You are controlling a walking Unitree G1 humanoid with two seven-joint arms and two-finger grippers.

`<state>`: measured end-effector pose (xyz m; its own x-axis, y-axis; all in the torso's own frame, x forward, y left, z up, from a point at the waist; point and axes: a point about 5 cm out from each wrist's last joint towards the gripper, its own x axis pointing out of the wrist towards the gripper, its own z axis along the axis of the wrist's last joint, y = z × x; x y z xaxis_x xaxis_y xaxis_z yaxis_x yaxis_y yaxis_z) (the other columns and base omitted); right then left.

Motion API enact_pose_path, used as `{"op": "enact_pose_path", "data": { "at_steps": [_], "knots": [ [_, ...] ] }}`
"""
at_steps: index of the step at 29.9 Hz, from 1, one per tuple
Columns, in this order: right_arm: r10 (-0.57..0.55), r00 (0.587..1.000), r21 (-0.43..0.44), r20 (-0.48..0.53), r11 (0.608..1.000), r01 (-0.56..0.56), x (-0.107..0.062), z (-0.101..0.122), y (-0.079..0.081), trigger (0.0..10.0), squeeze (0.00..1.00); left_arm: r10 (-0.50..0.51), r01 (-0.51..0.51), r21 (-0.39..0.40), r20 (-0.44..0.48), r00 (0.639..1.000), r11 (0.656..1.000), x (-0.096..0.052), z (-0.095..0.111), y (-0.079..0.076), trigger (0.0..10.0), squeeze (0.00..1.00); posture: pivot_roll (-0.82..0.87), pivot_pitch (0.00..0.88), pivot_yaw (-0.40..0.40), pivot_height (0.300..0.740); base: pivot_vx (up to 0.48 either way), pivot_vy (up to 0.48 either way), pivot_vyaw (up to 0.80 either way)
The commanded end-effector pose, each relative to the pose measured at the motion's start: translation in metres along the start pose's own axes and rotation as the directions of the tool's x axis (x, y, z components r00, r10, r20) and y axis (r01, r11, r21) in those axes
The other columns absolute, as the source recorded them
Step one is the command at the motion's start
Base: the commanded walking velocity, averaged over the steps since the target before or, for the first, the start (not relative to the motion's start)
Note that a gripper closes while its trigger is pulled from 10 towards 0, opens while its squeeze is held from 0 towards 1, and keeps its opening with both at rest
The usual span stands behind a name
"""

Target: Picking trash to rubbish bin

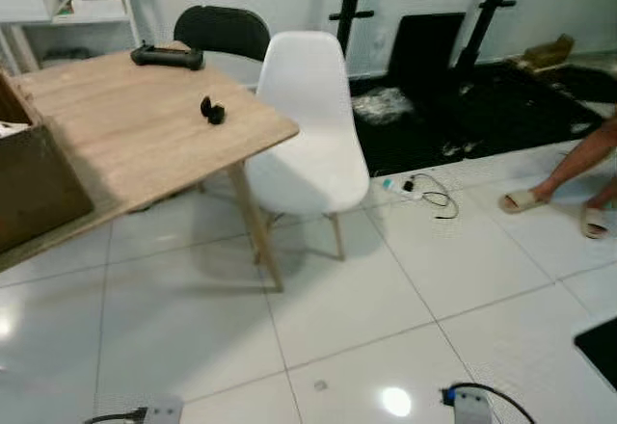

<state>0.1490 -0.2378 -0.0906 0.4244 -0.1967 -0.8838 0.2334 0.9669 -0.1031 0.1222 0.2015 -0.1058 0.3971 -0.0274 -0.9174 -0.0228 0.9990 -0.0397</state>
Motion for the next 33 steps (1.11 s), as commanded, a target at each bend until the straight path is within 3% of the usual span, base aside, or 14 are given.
{"op": "enact_pose_path", "data": {
  "at_steps": [1,33],
  "knots": [
    [-0.005,1.000,0.008,-0.029,1.000,0.005,-0.0006,-0.0075,-0.0016,10.0,0.00,-0.004,0.004,0.018,-0.023,1.000,1.000,0.0002,-0.0037,-0.0022,10.0,0.00,0.03,0.047,-0.010,0.740,0.000,0.000,-0.80],
    [0.002,1.000,-0.021,-0.027,1.000,-0.003,-0.0003,-0.0048,-0.0014,10.0,0.00,-0.025,0.025,0.040,-0.012,1.000,0.999,0.0020,0.0031,-0.0089,10.0,0.00,0.02,0.038,-0.017,0.740,0.000,0.000,-0.80]
  ]
}}
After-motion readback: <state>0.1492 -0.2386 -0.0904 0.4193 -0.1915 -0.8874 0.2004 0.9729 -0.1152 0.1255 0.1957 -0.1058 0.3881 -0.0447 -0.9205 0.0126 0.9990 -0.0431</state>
